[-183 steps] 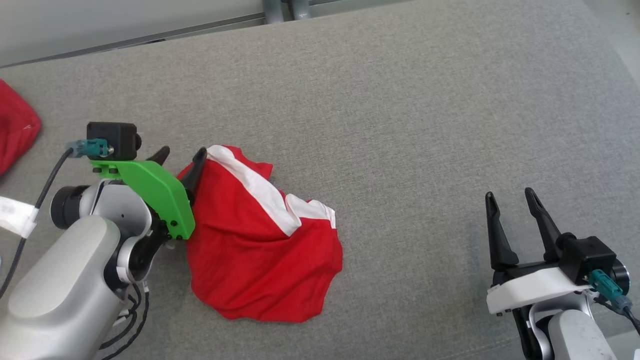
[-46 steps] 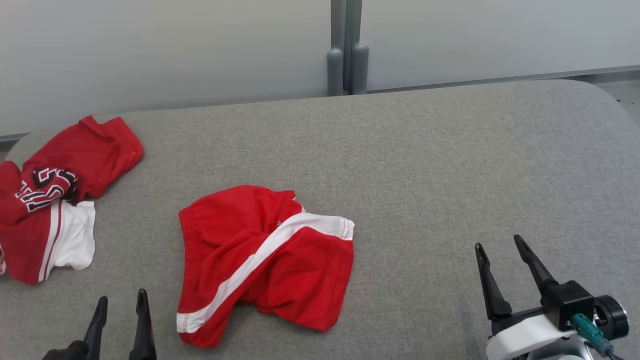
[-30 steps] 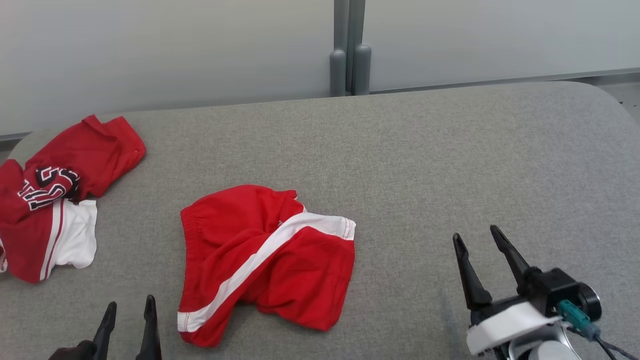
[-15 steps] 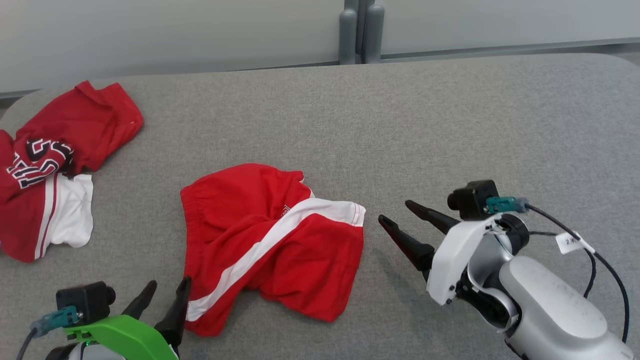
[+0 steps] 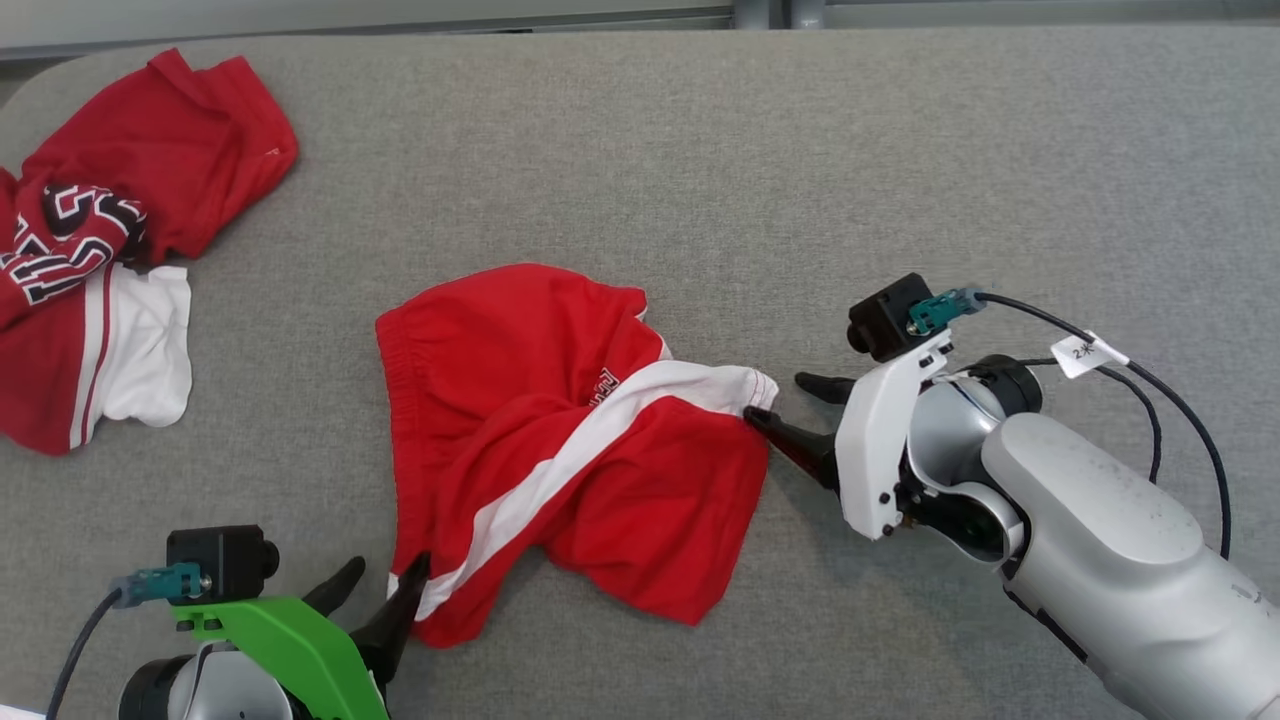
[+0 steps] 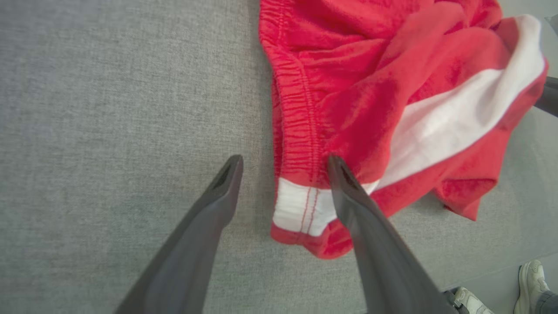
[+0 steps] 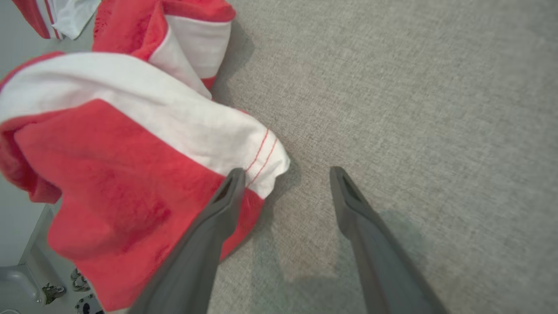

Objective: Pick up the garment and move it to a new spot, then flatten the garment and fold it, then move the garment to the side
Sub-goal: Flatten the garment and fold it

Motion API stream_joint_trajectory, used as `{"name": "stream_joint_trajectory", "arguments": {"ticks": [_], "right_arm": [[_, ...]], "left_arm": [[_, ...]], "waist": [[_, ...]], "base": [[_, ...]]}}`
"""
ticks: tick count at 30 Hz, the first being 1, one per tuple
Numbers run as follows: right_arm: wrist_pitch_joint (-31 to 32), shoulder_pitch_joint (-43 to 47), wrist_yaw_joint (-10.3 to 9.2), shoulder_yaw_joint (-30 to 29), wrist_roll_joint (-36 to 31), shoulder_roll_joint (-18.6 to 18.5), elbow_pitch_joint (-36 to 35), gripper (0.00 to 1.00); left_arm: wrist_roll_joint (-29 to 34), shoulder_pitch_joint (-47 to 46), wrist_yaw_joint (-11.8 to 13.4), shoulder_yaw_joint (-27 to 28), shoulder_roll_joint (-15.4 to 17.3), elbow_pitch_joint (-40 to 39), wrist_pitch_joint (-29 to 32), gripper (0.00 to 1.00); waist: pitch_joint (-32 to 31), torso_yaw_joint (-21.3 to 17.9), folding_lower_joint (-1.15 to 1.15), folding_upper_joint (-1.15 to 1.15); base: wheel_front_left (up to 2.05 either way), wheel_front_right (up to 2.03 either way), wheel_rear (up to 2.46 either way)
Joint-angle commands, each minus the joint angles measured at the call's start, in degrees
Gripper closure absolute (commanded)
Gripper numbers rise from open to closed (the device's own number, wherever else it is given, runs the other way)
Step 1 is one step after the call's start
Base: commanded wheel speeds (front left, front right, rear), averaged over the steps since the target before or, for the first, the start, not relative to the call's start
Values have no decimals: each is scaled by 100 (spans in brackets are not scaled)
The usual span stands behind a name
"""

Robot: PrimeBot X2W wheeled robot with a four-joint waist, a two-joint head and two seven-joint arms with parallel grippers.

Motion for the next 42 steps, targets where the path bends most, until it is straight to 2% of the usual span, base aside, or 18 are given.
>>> {"name": "stream_joint_trajectory", "arguments": {"ticks": [1, 10, 21, 28, 36, 37, 38, 39, 40, 41, 42], "right_arm": [[48, -122, 2, 87, 98, -1, 57, 0], [-103, -276, 2, 477, 406, -19, 264, 0], [-290, -347, 2, 832, 704, -66, 366, 0], [-373, -435, 2, 987, 828, -108, 389, 0], [-393, -533, 2, 1100, 1046, -67, 326, 0], [-398, -545, 2, 1117, 1084, -62, 314, 0], [-390, -551, 2, 1134, 1130, -52, 291, 0], [-382, -552, 2, 1169, 1188, -40, 242, 10], [-408, -546, 2, 1193, 1265, -33, 177, 65], [-428, -519, 2, 1201, 1373, -39, 127, 100], [-400, -494, 2, 1250, 1489, -56, 43, 100]], "left_arm": [[-35, -85, -29, -15, 32, 4, 23, 0], [-284, 12, -55, 28, -25, -249, -32, 0], [-757, 335, -117, 7, 69, -554, 292, 0], [-915, 246, -147, -52, 97, -240, 335, 0], [-763, -46, -146, -103, 119, 197, 197, 0], [-741, -79, -147, -115, 119, 249, 174, 2], [-730, -104, -155, -136, 114, 297, 147, 28], [-756, -125, -166, -160, 88, 334, 132, 65], [-800, -154, -170, -175, 39, 357, 81, 100], [-813, -184, -173, -183, 20, 376, 38, 100], [-834, -210, -182, -201, 8, 397, 13, 100]], "waist": [[175, 184, 0, 47], [137, 288, 0, 47], [-7, 239, 0, 47], [24, 189, 0, 47], [133, 179, 0, 47], [143, 180, 0, 47], [150, 183, 0, 47], [152, 187, 0, 47], [150, 193, 0, 47], [145, 198, 0, 47], [136, 206, 0, 47]], "base": [[0, 0, 0], [0, 0, 0], [0, 0, 0], [0, 0, 0], [0, 0, 0], [0, 0, 0], [0, 0, 0], [0, 0, 0], [0, 0, 0], [0, 0, 0], [0, 0, 0]]}}
